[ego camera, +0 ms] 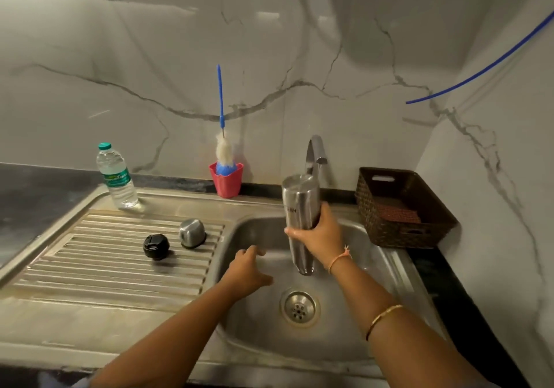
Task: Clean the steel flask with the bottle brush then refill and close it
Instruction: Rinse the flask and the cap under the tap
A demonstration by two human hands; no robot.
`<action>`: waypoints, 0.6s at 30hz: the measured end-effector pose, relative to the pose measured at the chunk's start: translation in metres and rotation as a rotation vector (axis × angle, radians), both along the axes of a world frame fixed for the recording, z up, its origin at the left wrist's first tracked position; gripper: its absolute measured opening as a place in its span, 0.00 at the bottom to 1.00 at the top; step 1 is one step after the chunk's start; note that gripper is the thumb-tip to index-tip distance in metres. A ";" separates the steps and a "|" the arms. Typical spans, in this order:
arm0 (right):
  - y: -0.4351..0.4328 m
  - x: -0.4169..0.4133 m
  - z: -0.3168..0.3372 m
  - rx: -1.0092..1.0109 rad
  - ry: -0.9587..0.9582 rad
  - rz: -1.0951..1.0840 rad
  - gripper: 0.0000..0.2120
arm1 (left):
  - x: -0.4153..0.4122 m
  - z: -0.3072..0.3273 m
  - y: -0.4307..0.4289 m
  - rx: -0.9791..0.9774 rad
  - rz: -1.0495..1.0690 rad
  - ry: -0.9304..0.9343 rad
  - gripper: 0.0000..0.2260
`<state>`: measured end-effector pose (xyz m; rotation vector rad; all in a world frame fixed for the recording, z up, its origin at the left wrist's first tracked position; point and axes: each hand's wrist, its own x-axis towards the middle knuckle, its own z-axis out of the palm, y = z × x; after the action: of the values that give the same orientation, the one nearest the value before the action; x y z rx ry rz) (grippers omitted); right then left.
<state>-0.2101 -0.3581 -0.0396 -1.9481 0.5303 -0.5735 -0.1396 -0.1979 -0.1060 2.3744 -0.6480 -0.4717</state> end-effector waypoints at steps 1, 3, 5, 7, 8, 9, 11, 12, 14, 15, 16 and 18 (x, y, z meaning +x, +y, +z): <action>0.003 -0.002 -0.007 -0.003 0.032 0.003 0.32 | 0.002 -0.001 0.007 0.003 -0.004 -0.024 0.28; 0.012 0.000 0.000 -0.024 0.020 0.005 0.30 | 0.009 0.000 0.021 -0.011 -0.017 -0.083 0.24; 0.025 0.006 0.024 -0.061 -0.047 0.011 0.30 | 0.014 -0.002 0.038 -0.034 -0.018 -0.132 0.20; 0.036 0.011 0.048 -0.095 -0.179 -0.047 0.32 | 0.017 -0.002 0.056 -0.061 -0.011 -0.189 0.17; 0.040 0.013 0.054 -0.114 -0.236 -0.087 0.34 | 0.020 -0.004 0.066 -0.075 -0.011 -0.221 0.16; 0.045 0.016 0.055 -0.128 -0.253 -0.112 0.36 | 0.023 -0.007 0.077 -0.087 -0.014 -0.249 0.15; 0.053 0.020 0.046 -0.107 -0.147 -0.123 0.36 | 0.028 -0.011 0.101 -0.080 -0.025 -0.299 0.14; 0.058 0.022 0.035 -0.093 -0.069 -0.137 0.35 | 0.031 -0.014 0.115 -0.062 -0.027 -0.313 0.13; 0.074 0.023 0.019 -0.087 -0.005 -0.211 0.33 | 0.041 -0.022 0.144 -0.028 -0.006 -0.331 0.12; 0.083 0.024 0.015 -0.101 -0.030 -0.260 0.33 | 0.047 -0.024 0.158 -0.016 0.010 -0.349 0.11; 0.090 0.025 0.014 -0.130 -0.079 -0.303 0.33 | 0.053 -0.026 0.170 -0.012 0.031 -0.368 0.11; 0.100 0.030 0.014 -0.173 -0.132 -0.323 0.33 | 0.066 -0.031 0.195 -0.010 0.075 -0.387 0.11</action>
<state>-0.1800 -0.2576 -0.0260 -1.9817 0.7371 -0.9734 -0.0737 -0.0030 -0.1374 2.4914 -0.7234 0.0284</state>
